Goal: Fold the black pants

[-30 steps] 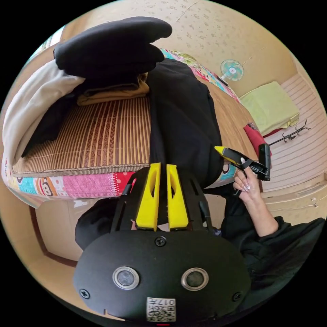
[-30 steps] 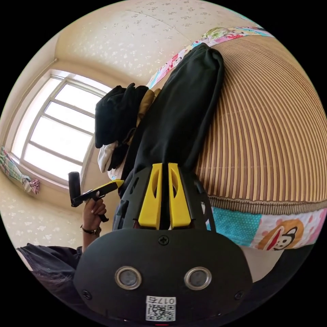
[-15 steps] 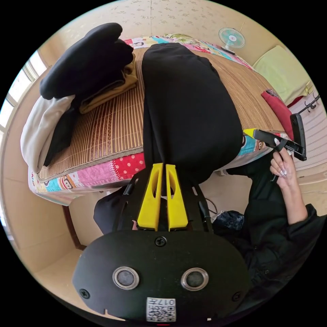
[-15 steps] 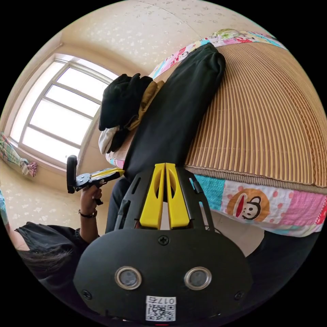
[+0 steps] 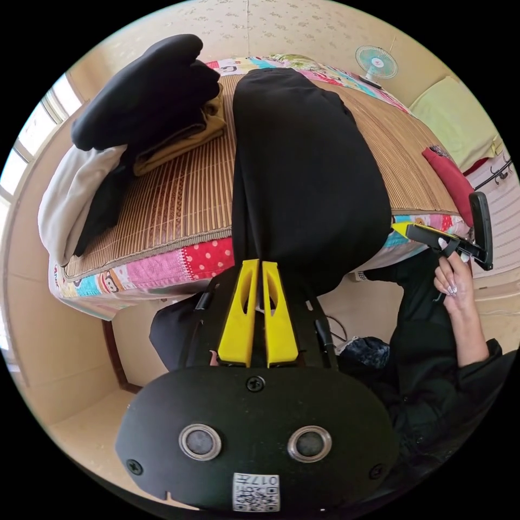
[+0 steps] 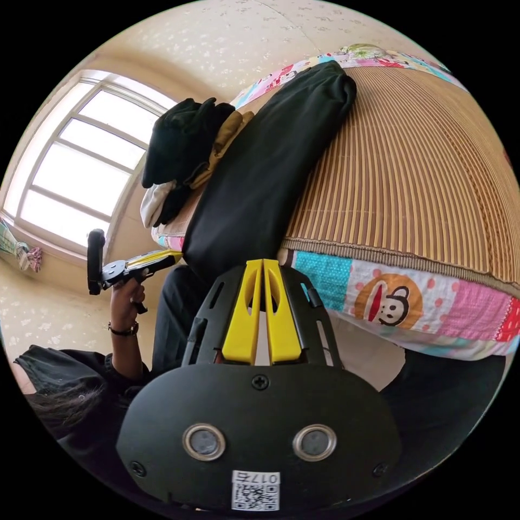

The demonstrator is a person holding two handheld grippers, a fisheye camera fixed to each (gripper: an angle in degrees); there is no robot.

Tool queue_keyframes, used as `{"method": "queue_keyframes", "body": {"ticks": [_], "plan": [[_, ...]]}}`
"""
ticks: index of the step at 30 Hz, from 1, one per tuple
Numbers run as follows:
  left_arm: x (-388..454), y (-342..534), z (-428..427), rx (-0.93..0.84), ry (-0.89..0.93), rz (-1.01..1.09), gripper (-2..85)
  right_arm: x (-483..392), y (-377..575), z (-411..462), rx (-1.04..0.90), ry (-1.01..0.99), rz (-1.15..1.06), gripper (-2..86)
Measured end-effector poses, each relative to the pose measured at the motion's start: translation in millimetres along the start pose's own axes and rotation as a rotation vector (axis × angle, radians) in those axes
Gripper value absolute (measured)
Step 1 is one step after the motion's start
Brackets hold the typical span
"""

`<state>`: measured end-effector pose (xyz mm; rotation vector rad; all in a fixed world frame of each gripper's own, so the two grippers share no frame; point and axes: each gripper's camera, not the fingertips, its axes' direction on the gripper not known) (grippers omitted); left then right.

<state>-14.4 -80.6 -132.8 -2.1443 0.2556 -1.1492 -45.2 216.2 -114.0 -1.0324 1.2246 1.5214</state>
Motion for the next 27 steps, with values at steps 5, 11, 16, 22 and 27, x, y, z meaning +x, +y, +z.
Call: {"method": "queue_keyframes", "body": {"ticks": [5,11,16,22,27], "plan": [[-2,20,-37,0.053,-0.152,-0.028,-0.5,-9,6,3,0.013,0.061,-0.046,1.2],[-3,4,-43,0.362,-0.027,0.018,4.8,-24,12,10,0.115,0.173,-0.112,5.1],[12,-45,52,0.200,-0.061,0.060,7.0,-29,-3,40,0.080,0.282,-0.139,8.7],[39,-11,69,0.388,-0.216,0.067,2.3,-22,10,65,0.113,0.291,-0.158,9.5],[-22,19,39,0.380,0.028,-0.232,6.1,6,15,61,0.148,0.042,-0.075,9.8]]}}
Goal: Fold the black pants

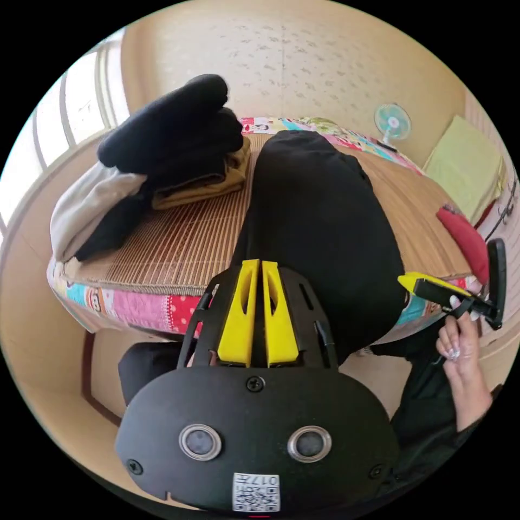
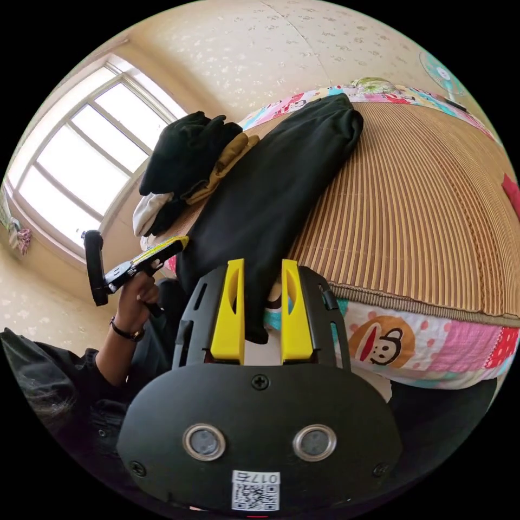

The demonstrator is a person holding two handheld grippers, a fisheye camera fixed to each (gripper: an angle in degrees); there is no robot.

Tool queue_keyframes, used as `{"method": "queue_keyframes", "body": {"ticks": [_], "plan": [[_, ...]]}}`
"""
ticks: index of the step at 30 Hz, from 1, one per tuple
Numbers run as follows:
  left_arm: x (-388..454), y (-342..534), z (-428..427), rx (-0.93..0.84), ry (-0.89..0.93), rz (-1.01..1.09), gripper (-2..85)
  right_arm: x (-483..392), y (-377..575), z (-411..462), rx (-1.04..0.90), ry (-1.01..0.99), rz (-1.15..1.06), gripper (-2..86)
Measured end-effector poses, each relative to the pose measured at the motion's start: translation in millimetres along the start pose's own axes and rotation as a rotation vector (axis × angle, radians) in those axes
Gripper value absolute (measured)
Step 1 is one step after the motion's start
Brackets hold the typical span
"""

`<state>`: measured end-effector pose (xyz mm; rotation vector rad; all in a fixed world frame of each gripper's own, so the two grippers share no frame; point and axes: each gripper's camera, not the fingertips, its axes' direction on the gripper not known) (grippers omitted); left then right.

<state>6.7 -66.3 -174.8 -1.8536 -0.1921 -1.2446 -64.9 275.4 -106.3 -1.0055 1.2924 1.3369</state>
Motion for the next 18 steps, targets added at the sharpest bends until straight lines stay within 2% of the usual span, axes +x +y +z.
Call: {"method": "queue_keyframes", "body": {"ticks": [1,3,5,10,14,18], "plan": [[-15,2,-4,-0.038,0.053,-0.041,10.5,4,-1,2,-0.007,-0.028,0.004,9.8],[-26,5,-1,-0.133,0.048,-0.049,13.0,5,-1,5,-0.012,-0.032,-0.001,9.6],[-26,9,5,-0.170,0.042,-0.019,12.7,3,1,9,-0.008,-0.020,-0.007,9.4],[-27,14,-13,-0.103,-0.023,-0.066,6.2,-15,7,21,0.005,0.053,-0.021,9.0],[-22,19,-15,-0.087,-0.001,-0.049,7.0,-24,15,26,0.037,0.067,-0.015,8.9],[-22,10,20,-0.255,0.018,-0.022,6.5,-28,15,41,0.033,0.027,0.006,6.8]]}}
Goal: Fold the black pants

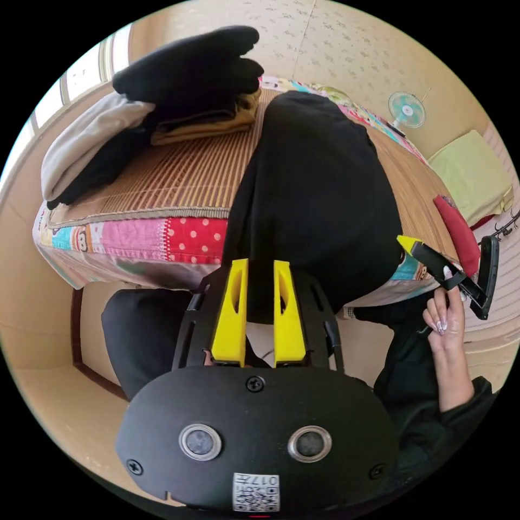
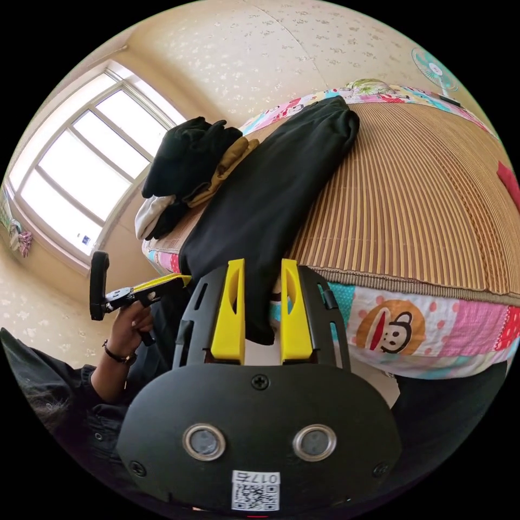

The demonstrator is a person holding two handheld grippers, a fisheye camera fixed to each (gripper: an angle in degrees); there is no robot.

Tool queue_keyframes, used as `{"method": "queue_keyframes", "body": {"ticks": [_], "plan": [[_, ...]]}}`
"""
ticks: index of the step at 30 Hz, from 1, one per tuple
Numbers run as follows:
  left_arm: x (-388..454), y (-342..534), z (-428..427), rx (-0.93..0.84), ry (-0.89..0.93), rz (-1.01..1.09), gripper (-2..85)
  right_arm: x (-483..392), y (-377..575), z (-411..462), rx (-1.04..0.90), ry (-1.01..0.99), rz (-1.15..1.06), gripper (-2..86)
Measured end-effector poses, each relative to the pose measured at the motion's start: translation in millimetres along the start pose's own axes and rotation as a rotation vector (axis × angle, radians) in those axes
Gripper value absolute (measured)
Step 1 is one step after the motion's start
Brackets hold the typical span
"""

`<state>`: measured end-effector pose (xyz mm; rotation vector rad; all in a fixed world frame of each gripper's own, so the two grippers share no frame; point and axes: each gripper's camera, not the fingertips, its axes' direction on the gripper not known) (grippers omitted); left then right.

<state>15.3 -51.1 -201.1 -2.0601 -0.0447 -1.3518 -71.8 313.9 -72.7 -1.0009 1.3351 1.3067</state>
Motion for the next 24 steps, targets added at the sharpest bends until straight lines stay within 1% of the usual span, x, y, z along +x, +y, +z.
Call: {"method": "queue_keyframes", "body": {"ticks": [2,4,5,7,8,9,10,11,12,13,14,15,16,18,20,23,24], "plan": [[-3,-3,-6,0.003,0.018,0.000,4.3,-5,-4,7,-0.049,0.026,-0.001,4.8],[-6,-8,-29,-0.008,0.072,0.054,1.9,-17,-7,3,-0.035,0.034,-0.005,3.3],[-9,-8,-40,0.012,0.087,0.060,1.6,-21,-7,0,-0.021,0.031,-0.004,3.1],[-26,-6,-86,0.127,0.116,0.038,1.1,-37,-8,-15,0.052,-0.037,-0.012,2.5],[-30,-7,-92,0.138,0.113,0.031,1.1,-42,-9,-16,0.059,-0.053,-0.021,2.4],[-34,-12,-94,0.132,0.081,0.028,1.1,-50,-12,-10,0.039,-0.071,-0.043,2.4],[-37,-20,-85,0.087,0.031,0.030,1.3,-57,-18,5,-0.030,-0.056,-0.066,2.4],[-39,-24,-78,0.058,0.018,0.025,1.5,-59,-20,15,-0.075,-0.036,-0.070,2.5],[-43,-31,-70,0.019,0.013,0.015,2.0,-62,-25,34,-0.161,0.018,-0.050,2.8],[-45,-34,-73,0.045,0.007,0.007,2.7,-65,-27,42,-0.189,0.049,-0.028,3.2],[-45,-34,-78,0.083,-0.001,0.006,3.0,-67,-27,42,-0.177,0.044,-0.031,3.9],[-46,-36,-91,0.172,-0.029,0.009,4.5,-74,-27,37,-0.128,0.036,-0.045,5.3],[-45,-41,-101,0.246,-0.042,0.019,6.3,-81,-30,32,-0.082,0.077,-0.043,7.8],[-44,-59,-106,0.280,-0.010,0.057,8.9,-90,-40,33,-0.052,0.178,-0.034,10.5],[-43,-88,-96,0.235,0.055,0.101,10.5,-96,-54,44,-0.056,0.218,-0.043,11.9],[-45,-131,-57,0.120,0.079,0.082,12.4,-102,-77,80,-0.158,0.220,-0.036,12.8],[-44,-142,-36,0.036,0.089,0.092,12.6,-107,-79,94,-0.178,0.274,-0.042,12.7]]}}
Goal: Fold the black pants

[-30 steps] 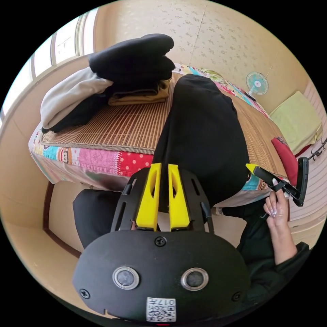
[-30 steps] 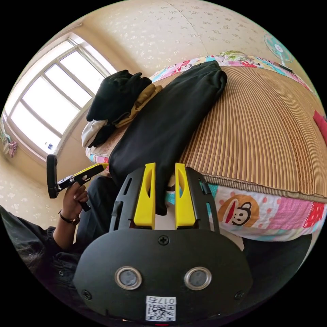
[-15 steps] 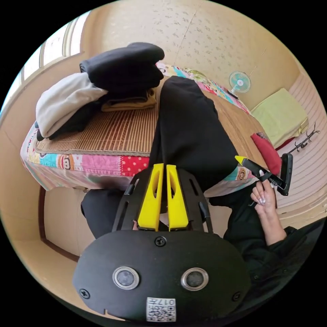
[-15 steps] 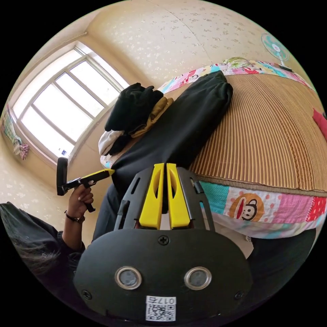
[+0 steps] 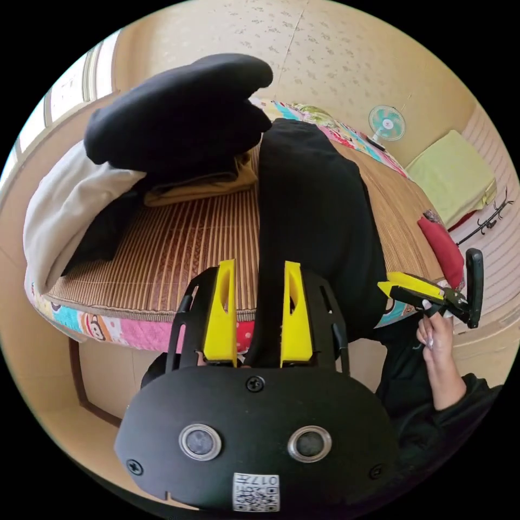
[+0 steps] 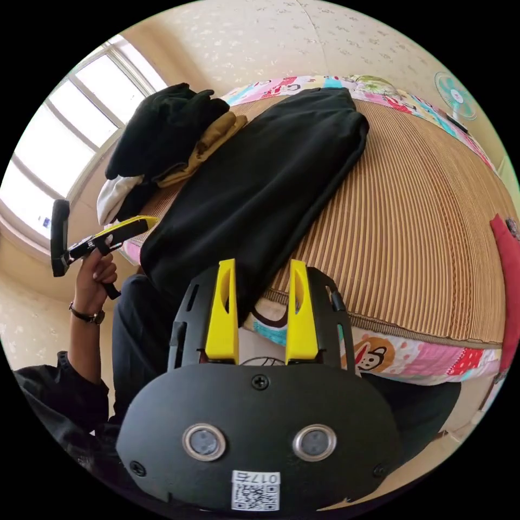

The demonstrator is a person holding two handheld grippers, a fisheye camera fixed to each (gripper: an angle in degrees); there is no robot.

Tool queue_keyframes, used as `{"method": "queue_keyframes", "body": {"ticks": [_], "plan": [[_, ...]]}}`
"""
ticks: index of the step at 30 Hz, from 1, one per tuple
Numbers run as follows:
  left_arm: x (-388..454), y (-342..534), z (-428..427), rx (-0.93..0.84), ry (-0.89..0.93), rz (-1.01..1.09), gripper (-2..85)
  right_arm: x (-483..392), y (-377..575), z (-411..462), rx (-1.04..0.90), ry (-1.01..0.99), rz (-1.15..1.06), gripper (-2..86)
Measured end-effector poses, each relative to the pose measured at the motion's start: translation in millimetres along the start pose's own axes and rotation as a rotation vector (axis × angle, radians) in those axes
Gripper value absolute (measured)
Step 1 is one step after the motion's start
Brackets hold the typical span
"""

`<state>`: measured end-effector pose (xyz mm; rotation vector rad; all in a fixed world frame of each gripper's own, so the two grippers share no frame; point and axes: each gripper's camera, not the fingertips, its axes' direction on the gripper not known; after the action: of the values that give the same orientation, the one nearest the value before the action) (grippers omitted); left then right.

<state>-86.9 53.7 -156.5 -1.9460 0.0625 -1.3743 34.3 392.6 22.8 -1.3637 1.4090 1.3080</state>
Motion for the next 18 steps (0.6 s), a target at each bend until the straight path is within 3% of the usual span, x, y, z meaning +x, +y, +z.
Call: {"method": "queue_keyframes", "body": {"ticks": [6,18], "plan": [[18,27,-8,0.100,0.051,-0.013,3.8,-59,0,4,0.018,0.179,-0.184,6.2],[83,71,-19,-0.102,0.288,0.060,3.0,-40,37,-60,-0.125,0.356,-0.227,3.7]]}}
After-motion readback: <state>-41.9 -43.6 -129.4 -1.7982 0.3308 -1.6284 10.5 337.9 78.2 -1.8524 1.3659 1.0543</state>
